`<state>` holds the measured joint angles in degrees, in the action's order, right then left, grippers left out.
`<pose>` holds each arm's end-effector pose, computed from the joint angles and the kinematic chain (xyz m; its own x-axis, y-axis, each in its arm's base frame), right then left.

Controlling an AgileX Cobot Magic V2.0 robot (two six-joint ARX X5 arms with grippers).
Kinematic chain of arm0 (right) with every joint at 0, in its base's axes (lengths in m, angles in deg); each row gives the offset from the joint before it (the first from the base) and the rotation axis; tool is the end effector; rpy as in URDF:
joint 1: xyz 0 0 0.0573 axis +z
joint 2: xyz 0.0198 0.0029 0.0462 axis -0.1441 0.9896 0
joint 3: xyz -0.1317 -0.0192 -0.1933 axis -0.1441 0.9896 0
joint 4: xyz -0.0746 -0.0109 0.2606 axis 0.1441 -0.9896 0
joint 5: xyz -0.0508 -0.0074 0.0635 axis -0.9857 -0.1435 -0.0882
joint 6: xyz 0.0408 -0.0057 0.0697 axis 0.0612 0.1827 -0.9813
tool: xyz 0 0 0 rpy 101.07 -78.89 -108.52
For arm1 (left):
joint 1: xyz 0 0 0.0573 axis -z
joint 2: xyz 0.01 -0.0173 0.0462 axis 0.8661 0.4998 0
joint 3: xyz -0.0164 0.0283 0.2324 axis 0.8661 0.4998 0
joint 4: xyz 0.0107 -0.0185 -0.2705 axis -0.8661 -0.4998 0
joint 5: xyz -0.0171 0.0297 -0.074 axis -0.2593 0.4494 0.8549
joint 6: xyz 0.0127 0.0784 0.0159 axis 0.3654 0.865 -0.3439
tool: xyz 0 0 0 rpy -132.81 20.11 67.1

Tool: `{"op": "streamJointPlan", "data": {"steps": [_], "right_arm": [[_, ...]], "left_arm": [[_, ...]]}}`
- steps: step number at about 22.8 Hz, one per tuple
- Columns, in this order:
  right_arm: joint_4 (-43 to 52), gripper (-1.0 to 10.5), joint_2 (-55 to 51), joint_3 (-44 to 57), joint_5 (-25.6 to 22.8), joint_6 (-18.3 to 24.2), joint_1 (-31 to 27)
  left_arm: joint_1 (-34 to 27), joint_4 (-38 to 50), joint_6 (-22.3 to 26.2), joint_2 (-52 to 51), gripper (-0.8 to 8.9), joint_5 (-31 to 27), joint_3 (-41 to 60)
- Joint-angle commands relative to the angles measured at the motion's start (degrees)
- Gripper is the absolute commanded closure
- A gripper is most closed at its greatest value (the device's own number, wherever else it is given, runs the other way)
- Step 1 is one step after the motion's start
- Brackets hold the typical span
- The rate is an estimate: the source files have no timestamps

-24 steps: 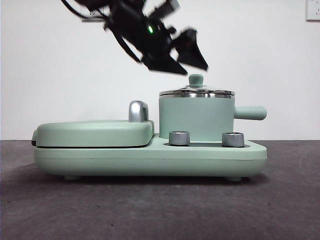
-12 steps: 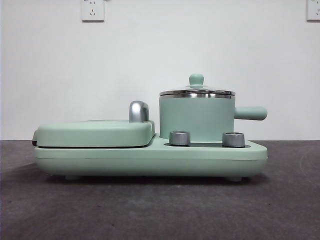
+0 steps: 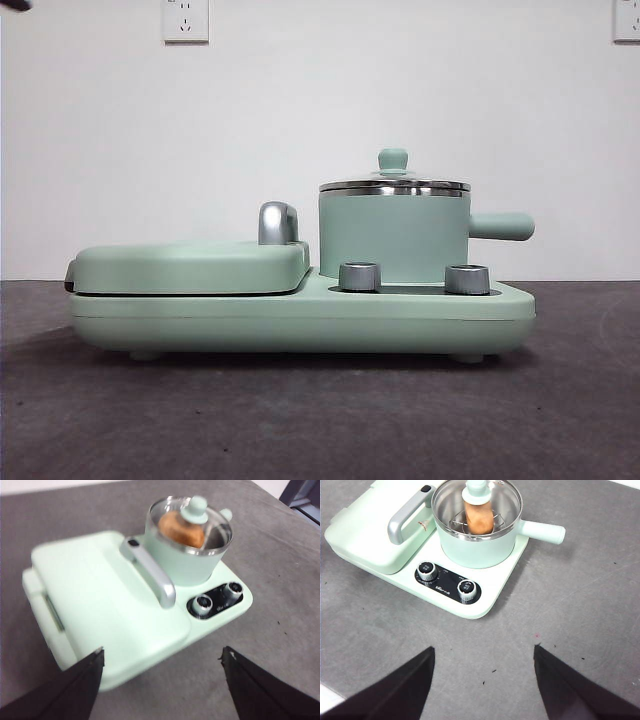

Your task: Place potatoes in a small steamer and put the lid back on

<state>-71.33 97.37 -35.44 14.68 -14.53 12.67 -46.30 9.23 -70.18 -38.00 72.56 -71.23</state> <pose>0.1339 0.0572 0.3663 0.7016 0.3578 -0.6163 -0.4339 0.9005 0.0289 0.1983 -0.0765 0.3107 0.6692 -0.5832 -0.4605 0.5709 0.8002 -0.1838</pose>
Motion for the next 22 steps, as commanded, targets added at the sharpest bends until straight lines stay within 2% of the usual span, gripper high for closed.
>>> {"op": "streamJointPlan", "data": {"steps": [1, 2, 3, 4, 5, 17, 19, 22], "right_arm": [[-0.3, 6.4, 1.2, -0.5, 0.2, 0.3, 0.2], [-0.5, 6.4, 1.5, -0.5, 0.2, 0.2, 0.2], [-0.9, 7.5, 1.5, -0.5, 0.2, 0.2, 0.2], [-0.6, 9.7, 1.5, -0.5, 0.2, 0.4, 0.2], [0.9, 9.3, 1.5, -0.5, 0.2, 0.4, 0.2], [3.5, 9.3, 0.2, -0.6, 0.2, 0.3, 0.2], [3.9, 9.3, 0.2, -0.6, 0.1, 0.3, 0.2], [4.0, 9.3, 0.2, -0.6, 0.2, 0.3, 0.2]], "left_arm": [[0.1, -2.1, -2.6, -0.3, 4.35, -0.1, 0.1], [0.1, -3.2, -2.6, -0.3, 4.4, 0.0, 0.1], [0.1, -4.1, -2.4, -0.2, 5.51, 0.0, 0.1], [0.2, -5.0, -2.0, -0.2, 8.45, 0.0, 0.1], [0.2, -5.0, -2.3, -0.2, 8.14, 0.0, 0.1], [0.2, -5.5, -2.2, -0.6, 8.08, 0.0, 0.1], [-0.1, -5.0, 1.1, -0.9, 8.08, -0.6, 0.3], [-1.9, 4.0, 0.7, -5.7, 8.08, -2.2, 6.8]]}}
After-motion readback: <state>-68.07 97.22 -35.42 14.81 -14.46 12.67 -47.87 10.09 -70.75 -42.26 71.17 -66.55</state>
